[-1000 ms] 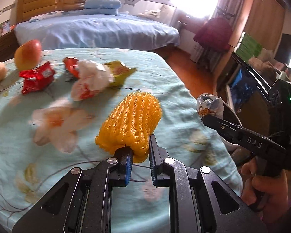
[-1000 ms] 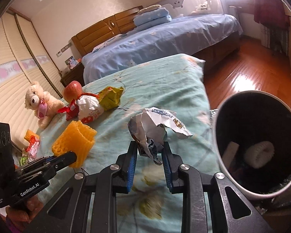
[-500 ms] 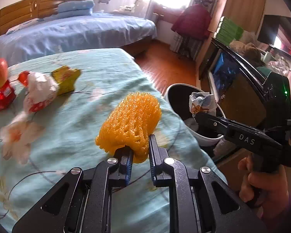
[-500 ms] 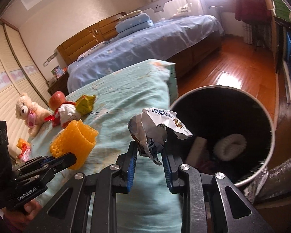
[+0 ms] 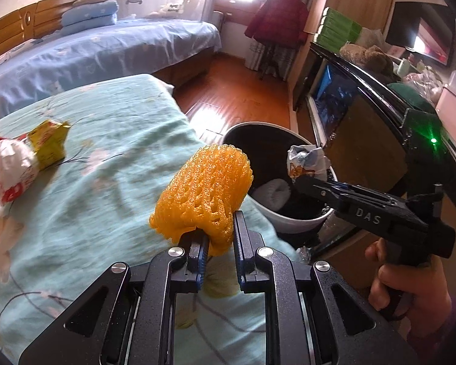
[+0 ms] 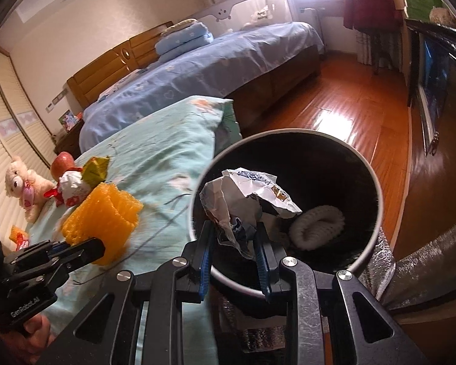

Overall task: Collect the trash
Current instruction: 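Carry the foam net and foil wrapper over the trash bin and open both tools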

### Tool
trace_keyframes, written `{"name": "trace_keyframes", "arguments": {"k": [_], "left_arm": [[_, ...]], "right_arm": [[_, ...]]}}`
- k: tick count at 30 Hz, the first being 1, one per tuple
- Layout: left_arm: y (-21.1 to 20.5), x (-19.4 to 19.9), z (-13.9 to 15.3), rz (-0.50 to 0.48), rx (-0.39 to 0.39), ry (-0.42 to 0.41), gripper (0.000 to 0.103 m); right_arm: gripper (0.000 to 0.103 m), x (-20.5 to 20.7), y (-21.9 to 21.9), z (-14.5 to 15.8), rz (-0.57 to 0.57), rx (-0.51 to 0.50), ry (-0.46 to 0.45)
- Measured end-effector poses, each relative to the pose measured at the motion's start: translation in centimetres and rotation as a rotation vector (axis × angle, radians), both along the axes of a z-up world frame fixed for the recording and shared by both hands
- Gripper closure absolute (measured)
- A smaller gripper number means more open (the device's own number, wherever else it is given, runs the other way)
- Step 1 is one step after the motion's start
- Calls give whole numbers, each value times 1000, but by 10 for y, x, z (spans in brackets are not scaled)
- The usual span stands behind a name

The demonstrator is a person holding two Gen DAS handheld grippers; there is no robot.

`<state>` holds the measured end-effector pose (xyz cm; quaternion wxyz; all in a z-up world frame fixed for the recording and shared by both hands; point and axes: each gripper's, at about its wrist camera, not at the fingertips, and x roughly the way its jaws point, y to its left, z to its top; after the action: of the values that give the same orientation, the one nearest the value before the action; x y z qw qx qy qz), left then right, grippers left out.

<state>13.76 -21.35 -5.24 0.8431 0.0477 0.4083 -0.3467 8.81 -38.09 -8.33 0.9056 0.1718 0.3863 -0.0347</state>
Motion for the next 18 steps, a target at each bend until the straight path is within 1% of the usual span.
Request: {"name": "trace_keyframes", "arguments": {"k": [5,18], "left_arm": [[-17,3,1,-28,13,-7,89],[-60,13,-2,-86,31,21,89]], "right_arm": [[77,3,-13,-6,-13,7,16],[77,14,-42,-10,-34,30,43]]}}
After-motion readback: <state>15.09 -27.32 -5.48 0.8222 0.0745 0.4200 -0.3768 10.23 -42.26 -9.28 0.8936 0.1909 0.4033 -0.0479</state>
